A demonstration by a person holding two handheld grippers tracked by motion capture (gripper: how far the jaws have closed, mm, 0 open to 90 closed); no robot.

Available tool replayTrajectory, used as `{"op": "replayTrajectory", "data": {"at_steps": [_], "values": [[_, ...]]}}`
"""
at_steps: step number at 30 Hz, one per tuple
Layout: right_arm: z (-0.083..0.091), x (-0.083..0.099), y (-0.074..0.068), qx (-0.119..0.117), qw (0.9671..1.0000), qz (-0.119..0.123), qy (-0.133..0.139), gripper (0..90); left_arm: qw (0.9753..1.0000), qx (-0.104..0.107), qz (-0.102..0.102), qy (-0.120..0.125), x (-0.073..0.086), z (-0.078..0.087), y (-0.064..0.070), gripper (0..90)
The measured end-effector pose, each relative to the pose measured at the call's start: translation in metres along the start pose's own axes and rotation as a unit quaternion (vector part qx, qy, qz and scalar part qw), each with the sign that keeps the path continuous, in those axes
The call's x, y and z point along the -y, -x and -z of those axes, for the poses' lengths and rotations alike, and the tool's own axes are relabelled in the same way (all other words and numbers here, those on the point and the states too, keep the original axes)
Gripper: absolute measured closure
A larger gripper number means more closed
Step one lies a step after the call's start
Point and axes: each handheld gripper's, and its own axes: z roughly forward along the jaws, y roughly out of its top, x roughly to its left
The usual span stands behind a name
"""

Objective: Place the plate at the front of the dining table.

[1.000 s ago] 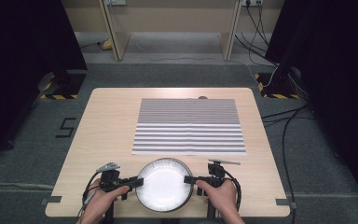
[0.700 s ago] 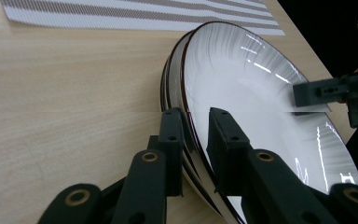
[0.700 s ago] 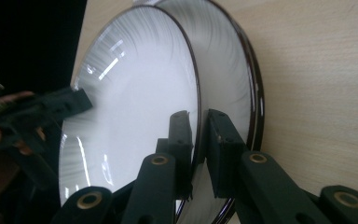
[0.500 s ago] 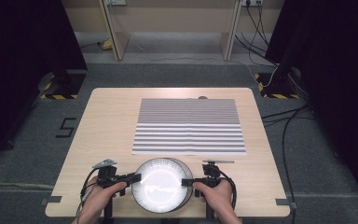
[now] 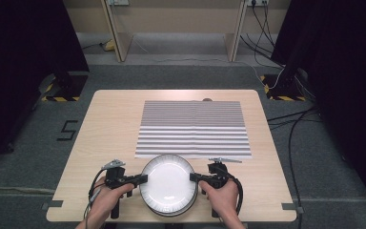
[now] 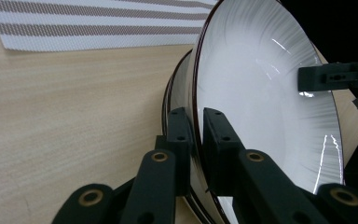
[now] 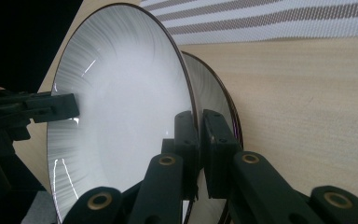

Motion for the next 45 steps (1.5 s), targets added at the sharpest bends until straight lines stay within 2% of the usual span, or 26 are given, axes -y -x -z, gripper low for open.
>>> {"op": "replayTrajectory", "data": {"at_steps": [2, 6, 8, 11, 12, 25, 45], "values": [[0.002, -0.001, -0.002, 0.003, 0.9999, 0.01, 0.01, 85.6, 1.0, 0.0, -0.004, 0.005, -0.002, 0.0, 0.0, 83.3], [0.002, -0.002, -0.002, 0.004, 0.9998, 0.013, 0.016, 85.6, 0.9999, 0.0, -0.003, 0.015, -0.003, -0.001, 0.0, 83.7], [0.003, -0.003, -0.003, 0.008, 0.9993, 0.024, 0.026, 85.6, 0.9997, 0.0, -0.002, 0.023, -0.004, -0.001, 0.0, 84.3], [0.003, -0.003, -0.003, 0.01, 0.9992, 0.028, 0.028, 85.6, 0.9997, 0.0, -0.005, 0.024, -0.006, -0.001, 0.001, 84.5], [0.003, -0.003, -0.003, 0.01, 0.999, 0.029, 0.034, 85.6, 0.9995, -0.002, -0.013, 0.03, -0.008, -0.002, 0.001, 84.7], [0.011, -0.007, -0.004, 0.024, 0.996, 0.054, 0.066, 85.5, 0.9976, 0.003, -0.039, 0.057, -0.017, -0.006, 0.004, 85.1], [0.015, -0.012, -0.003, 0.031, 0.9947, 0.058, 0.079, 85.5, 0.9962, -0.001, -0.056, 0.066, -0.027, -0.01, 0.008, 85.1]]}}
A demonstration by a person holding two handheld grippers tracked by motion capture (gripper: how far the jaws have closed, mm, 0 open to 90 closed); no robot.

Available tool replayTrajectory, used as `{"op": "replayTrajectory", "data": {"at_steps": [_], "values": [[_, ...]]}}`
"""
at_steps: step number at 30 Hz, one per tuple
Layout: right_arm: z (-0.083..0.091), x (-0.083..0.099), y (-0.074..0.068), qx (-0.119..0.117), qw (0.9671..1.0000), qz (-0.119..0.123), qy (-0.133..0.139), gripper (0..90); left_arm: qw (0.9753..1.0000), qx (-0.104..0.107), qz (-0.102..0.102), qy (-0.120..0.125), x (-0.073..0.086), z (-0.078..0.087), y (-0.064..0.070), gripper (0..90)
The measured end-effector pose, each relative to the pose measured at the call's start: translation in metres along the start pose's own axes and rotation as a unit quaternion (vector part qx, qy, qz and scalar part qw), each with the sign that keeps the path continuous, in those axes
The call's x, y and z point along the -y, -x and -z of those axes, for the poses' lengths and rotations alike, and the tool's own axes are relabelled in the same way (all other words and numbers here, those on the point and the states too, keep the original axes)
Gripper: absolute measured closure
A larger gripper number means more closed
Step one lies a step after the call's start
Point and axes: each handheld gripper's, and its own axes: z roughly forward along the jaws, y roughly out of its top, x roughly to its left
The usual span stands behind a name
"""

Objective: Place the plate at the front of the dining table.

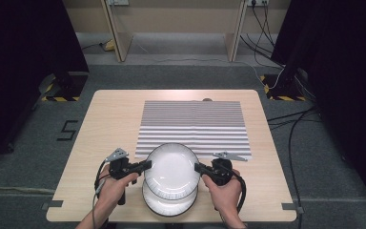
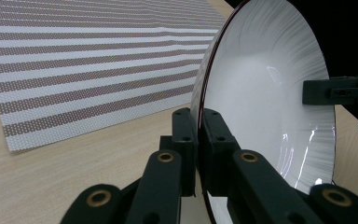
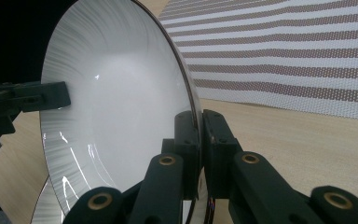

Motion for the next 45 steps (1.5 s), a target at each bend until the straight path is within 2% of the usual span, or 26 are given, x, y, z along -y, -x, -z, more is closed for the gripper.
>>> {"op": "replayTrajectory", "data": {"at_steps": [45], "values": [[0.003, -0.009, 0.0, 0.006, 0.9997, 0.006, 0.021, 85.4, 0.9998, -0.005, -0.013, 0.014, -0.013, -0.002, 0.003, 85.1]]}}
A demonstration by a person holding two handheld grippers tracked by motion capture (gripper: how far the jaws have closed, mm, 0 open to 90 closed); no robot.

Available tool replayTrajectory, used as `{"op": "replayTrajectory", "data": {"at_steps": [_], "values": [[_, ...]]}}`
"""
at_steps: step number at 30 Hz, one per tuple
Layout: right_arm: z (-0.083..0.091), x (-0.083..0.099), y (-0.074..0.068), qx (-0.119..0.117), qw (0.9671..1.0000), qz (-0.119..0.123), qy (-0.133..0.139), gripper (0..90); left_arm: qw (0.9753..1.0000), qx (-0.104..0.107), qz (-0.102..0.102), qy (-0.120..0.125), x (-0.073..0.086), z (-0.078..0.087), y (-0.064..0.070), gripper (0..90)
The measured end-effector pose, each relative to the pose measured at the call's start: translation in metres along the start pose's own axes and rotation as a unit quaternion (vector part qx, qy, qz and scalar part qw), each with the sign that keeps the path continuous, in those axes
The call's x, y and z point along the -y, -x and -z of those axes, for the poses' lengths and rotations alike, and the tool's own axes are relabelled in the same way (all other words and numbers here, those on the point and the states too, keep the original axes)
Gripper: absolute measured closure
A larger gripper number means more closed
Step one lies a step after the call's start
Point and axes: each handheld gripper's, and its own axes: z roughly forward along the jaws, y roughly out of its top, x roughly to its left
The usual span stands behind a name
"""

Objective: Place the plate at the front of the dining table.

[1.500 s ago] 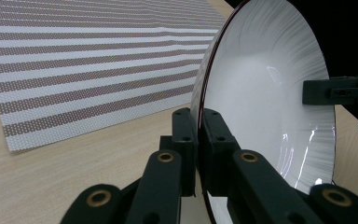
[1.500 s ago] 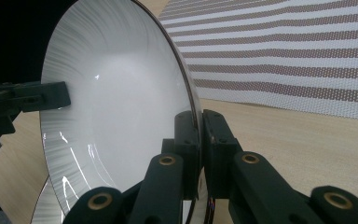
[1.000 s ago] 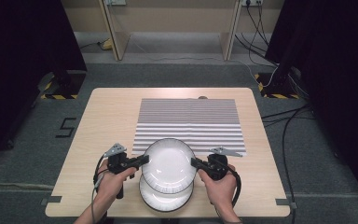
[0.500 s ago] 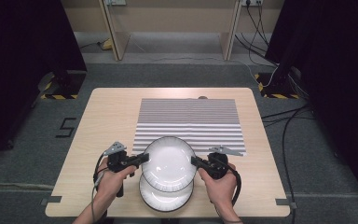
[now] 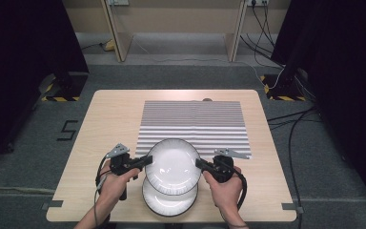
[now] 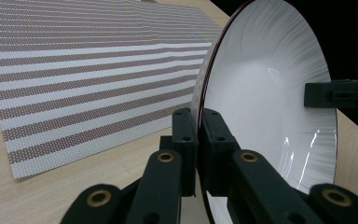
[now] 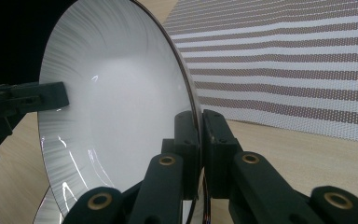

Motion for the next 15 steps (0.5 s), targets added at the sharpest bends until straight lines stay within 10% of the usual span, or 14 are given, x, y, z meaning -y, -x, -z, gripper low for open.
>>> {"op": "replayTrajectory", "data": {"at_steps": [15], "values": [[0.0008, -0.0065, -0.001, 0.002, 1.0, 0.0, 0.009, 85.4, 1.0, -0.003, -0.006, 0.007, -0.0082, -0.0007, 0.0001, 85.0]]}}
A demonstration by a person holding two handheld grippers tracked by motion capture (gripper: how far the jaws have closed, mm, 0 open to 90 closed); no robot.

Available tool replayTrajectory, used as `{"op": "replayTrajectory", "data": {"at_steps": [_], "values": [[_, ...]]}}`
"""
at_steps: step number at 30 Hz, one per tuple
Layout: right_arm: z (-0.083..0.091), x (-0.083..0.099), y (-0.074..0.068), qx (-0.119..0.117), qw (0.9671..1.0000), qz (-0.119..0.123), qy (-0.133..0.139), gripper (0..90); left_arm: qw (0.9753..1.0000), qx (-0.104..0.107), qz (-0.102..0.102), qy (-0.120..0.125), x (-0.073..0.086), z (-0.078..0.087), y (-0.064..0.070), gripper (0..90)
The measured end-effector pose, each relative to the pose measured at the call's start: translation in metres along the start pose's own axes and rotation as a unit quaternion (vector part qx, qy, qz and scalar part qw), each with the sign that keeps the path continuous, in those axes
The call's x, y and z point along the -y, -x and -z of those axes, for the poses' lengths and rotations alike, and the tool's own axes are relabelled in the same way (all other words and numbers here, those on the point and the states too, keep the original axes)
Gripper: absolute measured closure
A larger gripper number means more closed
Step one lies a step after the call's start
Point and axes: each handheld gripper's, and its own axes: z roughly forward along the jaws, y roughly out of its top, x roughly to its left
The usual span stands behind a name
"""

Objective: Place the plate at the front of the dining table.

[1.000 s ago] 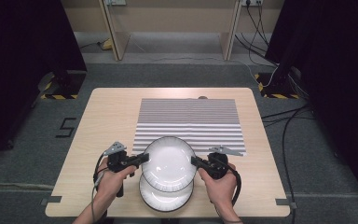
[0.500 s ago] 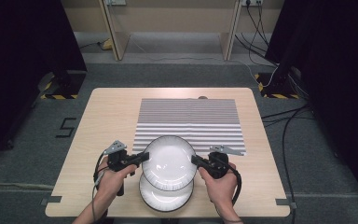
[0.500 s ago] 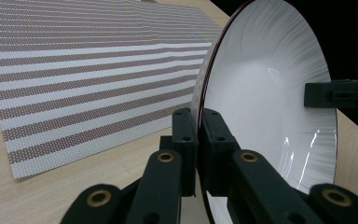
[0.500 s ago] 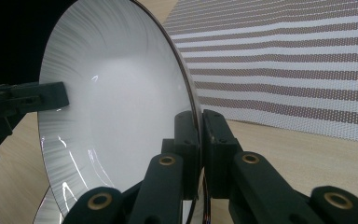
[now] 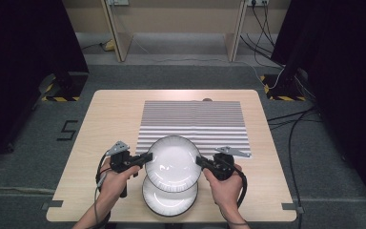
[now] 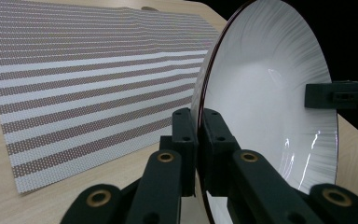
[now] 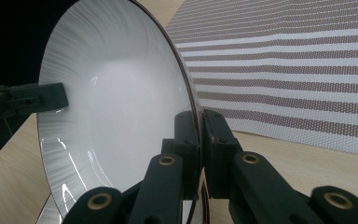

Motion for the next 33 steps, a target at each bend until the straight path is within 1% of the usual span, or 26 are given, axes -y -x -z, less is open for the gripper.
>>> {"op": "replayTrajectory", "data": {"at_steps": [1, 7, 13, 33], "values": [[0.0, 0.0, 0.0, 0.001, 1.0, 0.003, 0.002, 85.4, 1.0, 0.0, 0.0, 0.001, -0.001, 0.0, 0.0, 85.0], [-0.001, -0.002, 0.001, 0.002, 1.0, 0.003, 0.006, 85.4, 1.0, -0.002, -0.002, 0.003, -0.002, -0.002, 0.0, 84.9], [-0.001, -0.004, 0.001, 0.006, 0.9999, 0.011, 0.011, 85.3, 1.0, -0.002, -0.005, 0.008, -0.004, -0.003, 0.0, 84.9], [0.0, -0.01, 0.003, 0.01, 0.9997, 0.011, 0.019, 85.3, 0.9998, -0.003, -0.009, 0.016, -0.012, -0.008, 0.0, 85.0]]}}
